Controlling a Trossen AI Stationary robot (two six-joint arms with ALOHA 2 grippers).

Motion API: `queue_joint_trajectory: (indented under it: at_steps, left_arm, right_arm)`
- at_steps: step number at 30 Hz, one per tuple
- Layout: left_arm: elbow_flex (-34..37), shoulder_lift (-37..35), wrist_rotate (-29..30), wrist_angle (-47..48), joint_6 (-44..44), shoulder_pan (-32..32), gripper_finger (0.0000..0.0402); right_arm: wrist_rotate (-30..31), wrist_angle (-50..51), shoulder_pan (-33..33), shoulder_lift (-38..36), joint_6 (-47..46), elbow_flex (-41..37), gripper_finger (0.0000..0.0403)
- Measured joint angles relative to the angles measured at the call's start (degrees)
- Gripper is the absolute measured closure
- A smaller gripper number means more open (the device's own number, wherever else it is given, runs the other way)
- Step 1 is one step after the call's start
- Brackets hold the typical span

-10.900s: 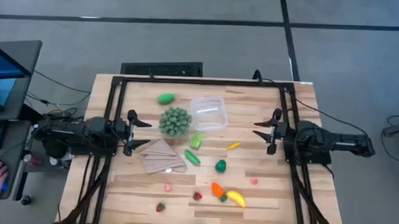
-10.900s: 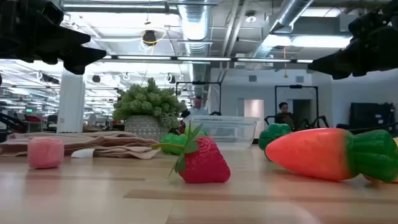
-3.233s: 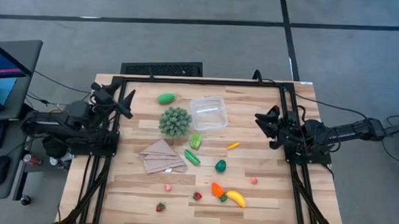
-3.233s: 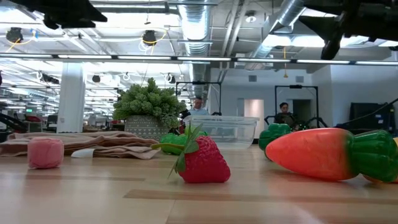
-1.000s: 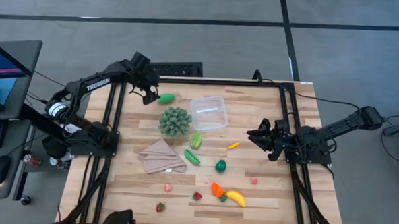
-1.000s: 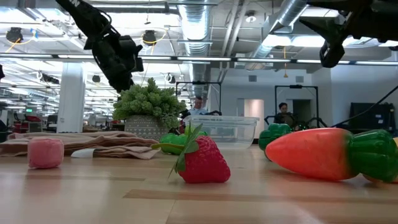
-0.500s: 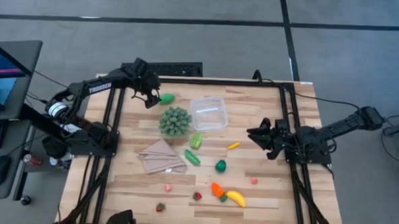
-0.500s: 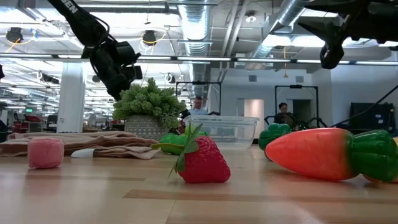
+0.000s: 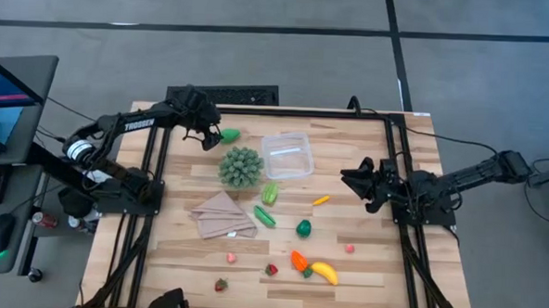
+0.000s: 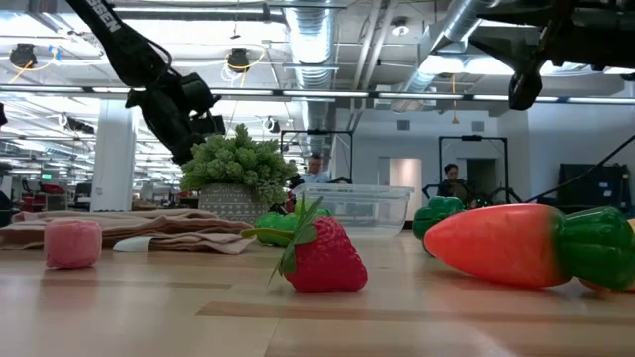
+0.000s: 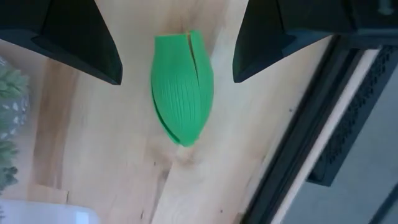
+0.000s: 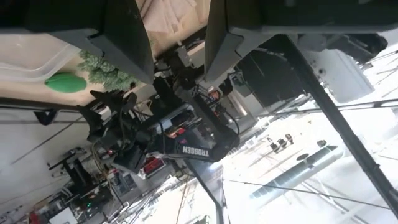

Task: Pick and placing Produce into tupperware
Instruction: Put the corn into the transparent bin

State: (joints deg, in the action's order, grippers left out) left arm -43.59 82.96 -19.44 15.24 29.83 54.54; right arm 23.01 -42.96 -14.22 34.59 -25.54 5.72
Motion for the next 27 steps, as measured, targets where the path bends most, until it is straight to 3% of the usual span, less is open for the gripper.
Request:
queue_joint_trajectory:
  at_steps: [11, 27]
  left_arm:
    - [0.0, 10.83, -1.21, -3.01, -2.22, -2.05, 0.0091]
    - [-0.9, 10.46, -3.89, -13.33, 1.45, -2.44, 0.0078]
  right_arm:
    - [0.02, -0.41, 0.17, 0.0, -3.34, 0.0, 0.0267]
    - [0.02, -0.39, 1.74, 0.0, -3.6, 0.0, 0.0267]
